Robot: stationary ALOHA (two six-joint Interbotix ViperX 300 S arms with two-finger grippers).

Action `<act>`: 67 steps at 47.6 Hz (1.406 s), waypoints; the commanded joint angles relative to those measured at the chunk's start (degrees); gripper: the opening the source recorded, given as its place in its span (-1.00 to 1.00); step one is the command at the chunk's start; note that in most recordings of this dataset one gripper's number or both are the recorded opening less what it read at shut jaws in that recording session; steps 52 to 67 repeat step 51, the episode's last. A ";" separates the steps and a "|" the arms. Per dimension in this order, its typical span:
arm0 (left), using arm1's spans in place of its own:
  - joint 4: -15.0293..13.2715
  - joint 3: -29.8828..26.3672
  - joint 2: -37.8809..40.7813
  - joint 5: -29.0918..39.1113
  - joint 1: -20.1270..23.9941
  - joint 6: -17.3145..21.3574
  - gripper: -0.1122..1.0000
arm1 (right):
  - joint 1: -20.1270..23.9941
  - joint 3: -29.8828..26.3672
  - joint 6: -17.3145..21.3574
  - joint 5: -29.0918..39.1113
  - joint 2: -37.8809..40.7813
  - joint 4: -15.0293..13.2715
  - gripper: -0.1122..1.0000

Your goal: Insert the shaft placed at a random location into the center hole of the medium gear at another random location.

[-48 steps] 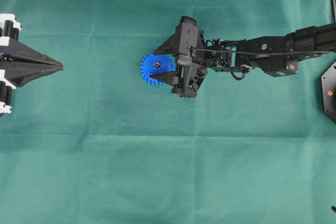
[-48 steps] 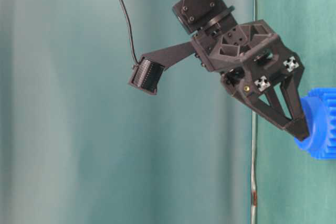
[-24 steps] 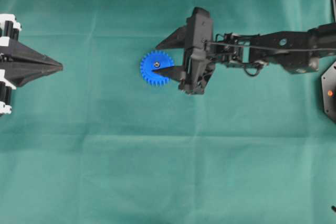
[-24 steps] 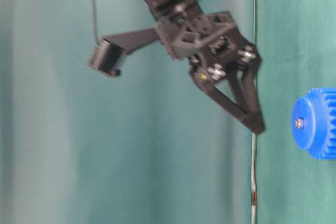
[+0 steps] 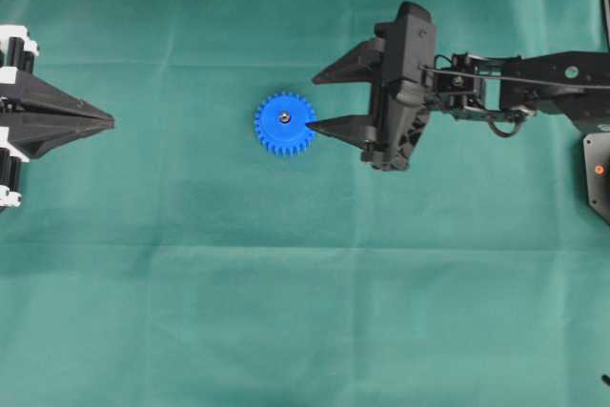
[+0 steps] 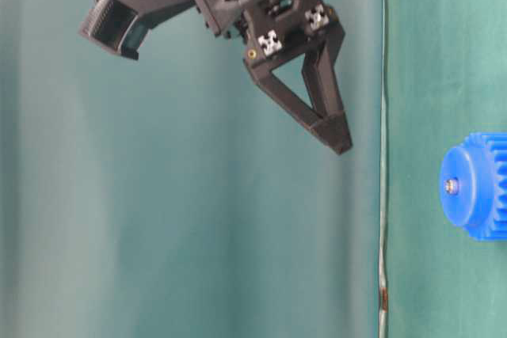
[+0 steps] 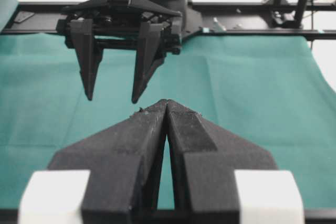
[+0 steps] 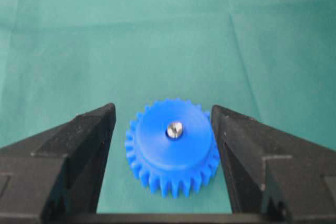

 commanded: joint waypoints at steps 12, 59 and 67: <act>0.09 -1.58 0.35 -0.26 -0.18 -0.09 -0.79 | 0.18 3.08 0.09 0.18 -4.39 0.35 0.54; 0.09 -1.58 0.35 -0.26 -0.18 -0.09 -0.79 | 0.62 5.62 0.09 0.18 -6.42 0.35 0.54; 0.09 -1.58 0.35 -0.26 -0.18 -0.09 -0.79 | 0.62 5.62 0.09 0.18 -6.42 0.35 0.54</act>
